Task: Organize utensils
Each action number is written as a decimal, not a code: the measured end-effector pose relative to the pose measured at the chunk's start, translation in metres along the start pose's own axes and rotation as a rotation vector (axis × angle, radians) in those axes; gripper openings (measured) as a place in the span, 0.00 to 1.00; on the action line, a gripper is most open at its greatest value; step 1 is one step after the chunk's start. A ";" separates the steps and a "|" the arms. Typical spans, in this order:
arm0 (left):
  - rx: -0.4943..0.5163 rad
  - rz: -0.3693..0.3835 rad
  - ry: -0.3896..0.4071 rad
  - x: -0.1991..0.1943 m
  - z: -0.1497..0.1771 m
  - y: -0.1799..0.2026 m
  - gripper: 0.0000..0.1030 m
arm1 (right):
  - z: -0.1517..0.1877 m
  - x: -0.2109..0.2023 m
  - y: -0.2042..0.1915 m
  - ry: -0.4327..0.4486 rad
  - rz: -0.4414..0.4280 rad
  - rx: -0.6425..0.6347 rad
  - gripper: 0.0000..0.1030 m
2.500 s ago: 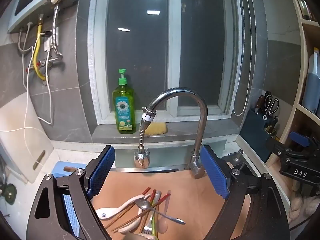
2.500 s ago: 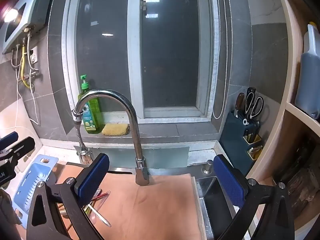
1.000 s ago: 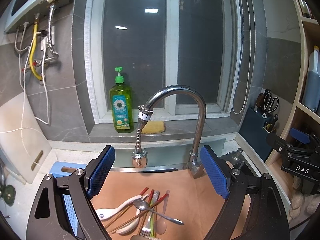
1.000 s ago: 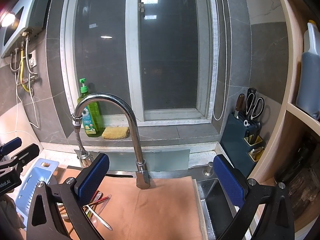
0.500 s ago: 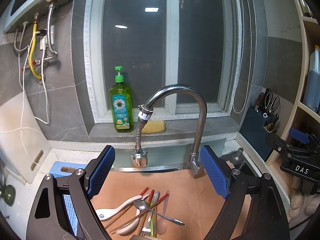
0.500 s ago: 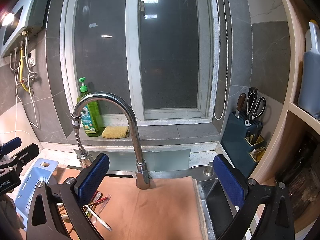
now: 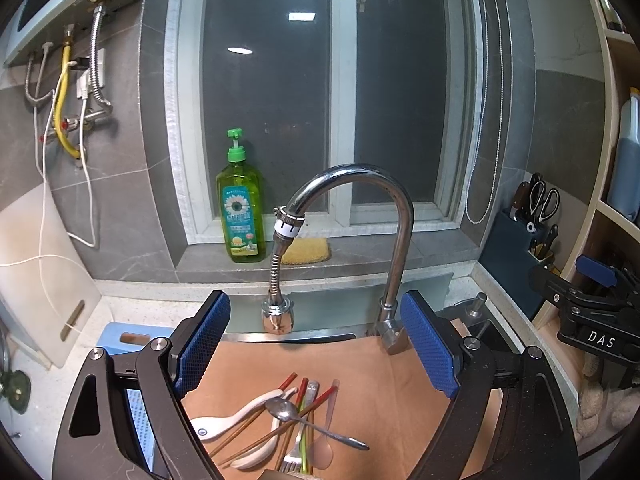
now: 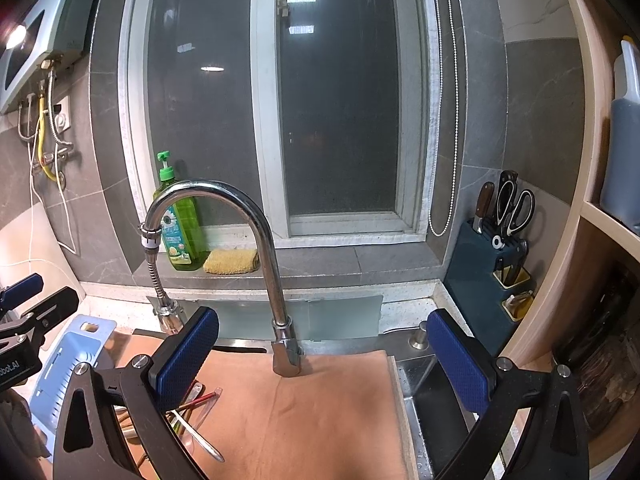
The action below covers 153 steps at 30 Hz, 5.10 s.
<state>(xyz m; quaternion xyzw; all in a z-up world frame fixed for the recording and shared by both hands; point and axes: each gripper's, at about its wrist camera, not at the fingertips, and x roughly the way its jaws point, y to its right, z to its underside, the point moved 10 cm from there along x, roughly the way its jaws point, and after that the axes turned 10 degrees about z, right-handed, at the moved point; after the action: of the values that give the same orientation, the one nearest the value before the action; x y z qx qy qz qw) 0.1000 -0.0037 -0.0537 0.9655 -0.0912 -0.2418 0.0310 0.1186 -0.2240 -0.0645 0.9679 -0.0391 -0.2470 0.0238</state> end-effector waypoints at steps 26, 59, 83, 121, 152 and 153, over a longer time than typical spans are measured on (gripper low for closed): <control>-0.025 -0.050 -0.063 -0.004 0.024 -0.027 0.85 | 0.021 0.018 -0.014 -0.071 -0.055 -0.007 1.00; -0.269 -0.231 -0.327 -0.032 0.164 -0.127 0.85 | 0.182 0.105 -0.182 -0.539 -0.534 -0.389 0.60; -0.302 -0.195 -0.390 -0.019 0.194 -0.118 0.85 | 0.232 0.119 -0.258 -0.638 -0.626 -0.740 0.29; -0.193 -0.086 -0.443 0.025 0.185 -0.091 0.85 | 0.249 0.105 -0.192 -0.799 -0.689 -0.776 0.08; 0.099 0.119 -0.553 0.138 0.144 -0.033 0.73 | 0.206 0.122 -0.117 -0.782 -0.561 -0.212 0.33; 0.088 0.117 -0.550 0.135 0.144 -0.035 0.73 | 0.201 0.128 -0.122 -0.765 -0.543 -0.230 0.33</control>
<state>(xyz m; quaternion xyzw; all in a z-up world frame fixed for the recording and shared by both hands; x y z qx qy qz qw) 0.1548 0.0021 -0.2465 0.8571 -0.1622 -0.4885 -0.0232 0.1423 -0.1189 -0.3096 0.7740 0.2365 -0.5853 0.0492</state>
